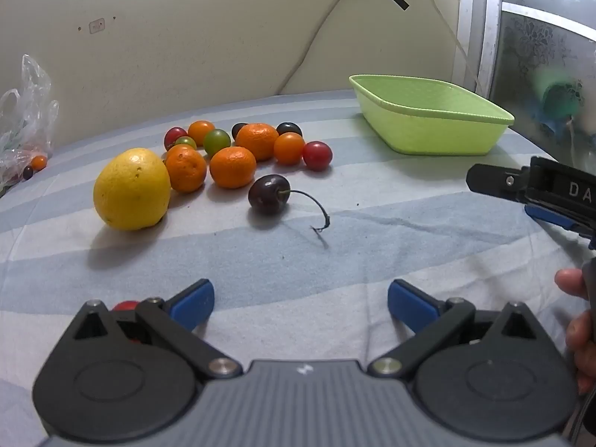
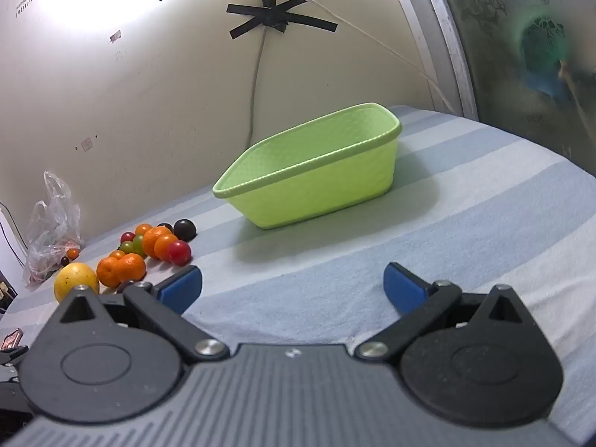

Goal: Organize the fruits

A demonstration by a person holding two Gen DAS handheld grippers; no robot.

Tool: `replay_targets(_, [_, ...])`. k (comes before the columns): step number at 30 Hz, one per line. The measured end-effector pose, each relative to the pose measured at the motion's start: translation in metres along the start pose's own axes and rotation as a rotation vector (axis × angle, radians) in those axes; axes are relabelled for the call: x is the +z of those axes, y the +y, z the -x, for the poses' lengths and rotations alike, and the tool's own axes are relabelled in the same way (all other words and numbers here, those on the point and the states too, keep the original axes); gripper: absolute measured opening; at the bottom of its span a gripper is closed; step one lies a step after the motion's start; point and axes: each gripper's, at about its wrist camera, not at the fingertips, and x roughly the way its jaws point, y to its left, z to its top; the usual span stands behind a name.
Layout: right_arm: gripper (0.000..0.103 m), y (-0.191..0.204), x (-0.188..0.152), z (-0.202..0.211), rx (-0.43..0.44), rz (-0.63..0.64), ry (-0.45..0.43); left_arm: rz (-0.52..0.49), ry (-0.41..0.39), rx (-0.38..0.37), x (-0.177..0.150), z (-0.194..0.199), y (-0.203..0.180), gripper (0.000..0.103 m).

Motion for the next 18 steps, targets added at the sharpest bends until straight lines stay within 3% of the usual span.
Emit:
replay_targets(10, [0.103,-0.001,0.001,0.0,0.007,-0.01,-0.003,-0.022,-0.045,0.001,-0.011,0.005,0.006,0.103])
replay_targets(12, [0.103,0.001,0.001,-0.001,0.007,-0.013,-0.004,-0.054,-0.047,-0.002,-0.005,0.012,-0.007,0.103])
replay_targets(13, [0.103,0.0,0.002,-0.001,0.006,-0.012,-0.003,-0.071,-0.069,-0.003,-0.006,0.016,-0.009,0.103])
replay_targets(16, [0.103,-0.001,0.002,0.001,0.009,-0.015,-0.006,-0.172,-0.248,0.005,-0.011,0.047,-0.019,0.103])
replay_targets(18, [0.103,0.002,0.002,0.0,0.0,-0.003,-0.003,-0.194,-0.325,-0.015,-0.011,0.064,-0.016,0.103])
